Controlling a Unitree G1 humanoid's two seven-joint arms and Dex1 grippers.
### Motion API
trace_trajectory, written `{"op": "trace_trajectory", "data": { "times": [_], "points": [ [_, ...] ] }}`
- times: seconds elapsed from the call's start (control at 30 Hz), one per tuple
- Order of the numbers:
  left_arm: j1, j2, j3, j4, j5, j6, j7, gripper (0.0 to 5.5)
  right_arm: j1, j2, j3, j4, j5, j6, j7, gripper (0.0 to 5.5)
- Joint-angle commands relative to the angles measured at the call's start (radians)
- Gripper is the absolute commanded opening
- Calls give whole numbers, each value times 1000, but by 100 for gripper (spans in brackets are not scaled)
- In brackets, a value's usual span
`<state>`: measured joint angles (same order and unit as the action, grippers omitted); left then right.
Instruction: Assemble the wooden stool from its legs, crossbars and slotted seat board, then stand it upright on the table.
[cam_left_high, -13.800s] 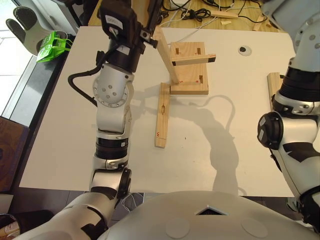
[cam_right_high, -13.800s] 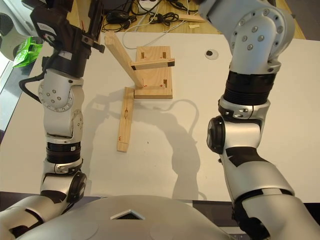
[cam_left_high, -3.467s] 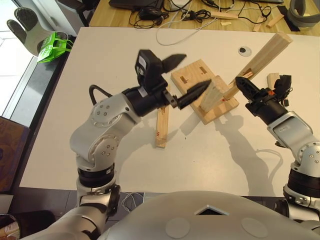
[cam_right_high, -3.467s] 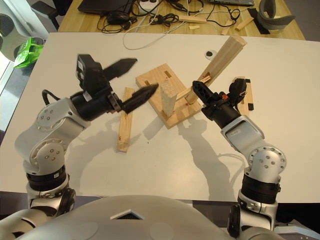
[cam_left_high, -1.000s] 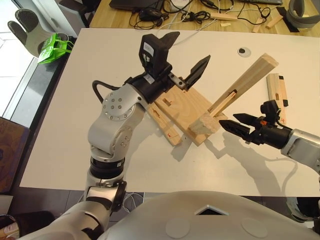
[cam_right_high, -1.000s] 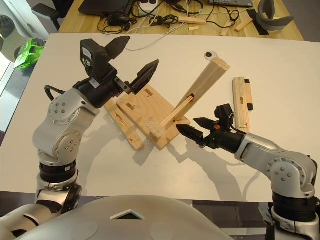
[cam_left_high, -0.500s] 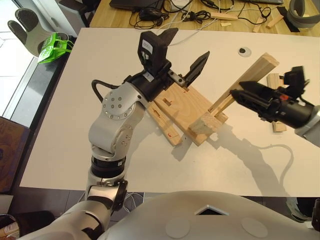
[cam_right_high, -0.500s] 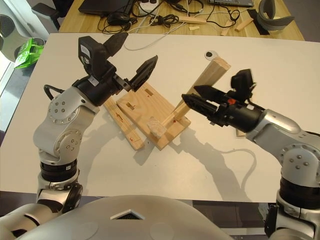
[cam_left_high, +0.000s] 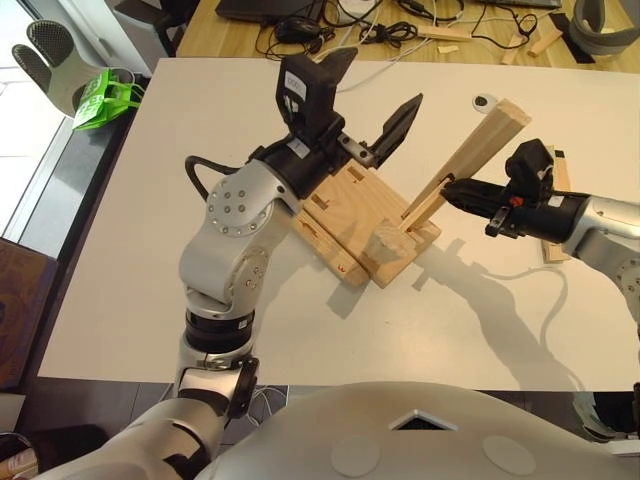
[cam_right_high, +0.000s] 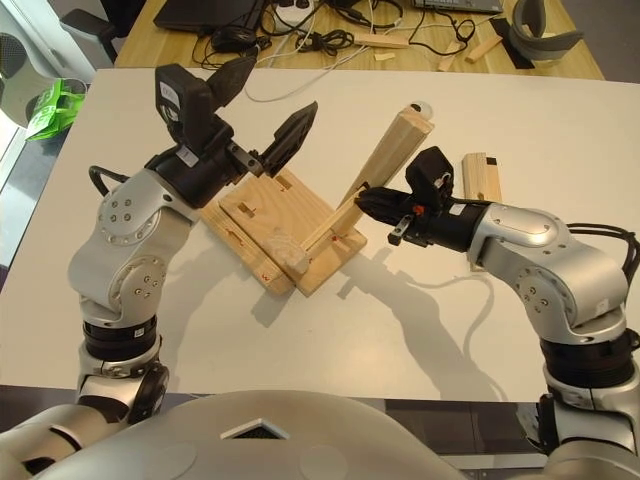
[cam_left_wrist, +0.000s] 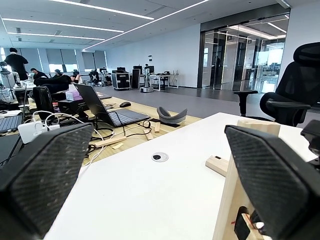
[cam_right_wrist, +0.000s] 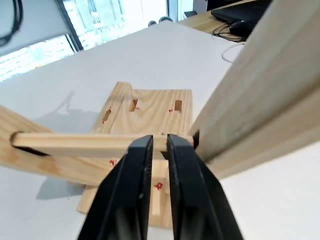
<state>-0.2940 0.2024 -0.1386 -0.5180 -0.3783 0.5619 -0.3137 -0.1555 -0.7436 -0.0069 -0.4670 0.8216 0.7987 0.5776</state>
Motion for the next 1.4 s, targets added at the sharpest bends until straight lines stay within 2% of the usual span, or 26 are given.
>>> {"op": "trace_trajectory", "data": {
  "times": [0.03,0.13,0.23,0.37,0.47,0.63,0.73,1.07,1.27,1.33,1.4],
  "points": [
    [-12,-20,-7,22,23,-16,18,485,-124,87,-161,33,140,10,-88,56],
    [-14,-35,-10,32,33,-29,25,485,-314,151,-297,125,299,19,-244,56],
    [-17,-47,-15,40,41,-40,29,485,-544,180,-397,347,294,-38,-424,56],
    [-19,-54,-16,41,48,-44,29,485,-667,191,-404,482,245,-60,-472,56],
    [-18,-50,-13,35,46,-39,27,485,-627,233,-371,438,272,2,-495,56],
    [-23,-53,-8,38,47,-34,35,485,-278,370,-204,216,372,219,-591,56],
    [-36,-54,-5,50,48,-35,37,485,-189,416,-153,124,415,247,-633,56],
    [-44,-63,-6,70,60,-50,38,485,-404,380,-286,237,381,102,-626,56],
    [-45,-66,-3,70,64,-48,37,485,-680,285,-399,366,407,41,-576,56],
    [-44,-68,-2,70,68,-45,45,485,-704,288,-407,362,443,59,-584,56],
    [-42,-63,6,80,91,-40,69,485,-630,324,-376,311,498,111,-613,56]
  ]
}}
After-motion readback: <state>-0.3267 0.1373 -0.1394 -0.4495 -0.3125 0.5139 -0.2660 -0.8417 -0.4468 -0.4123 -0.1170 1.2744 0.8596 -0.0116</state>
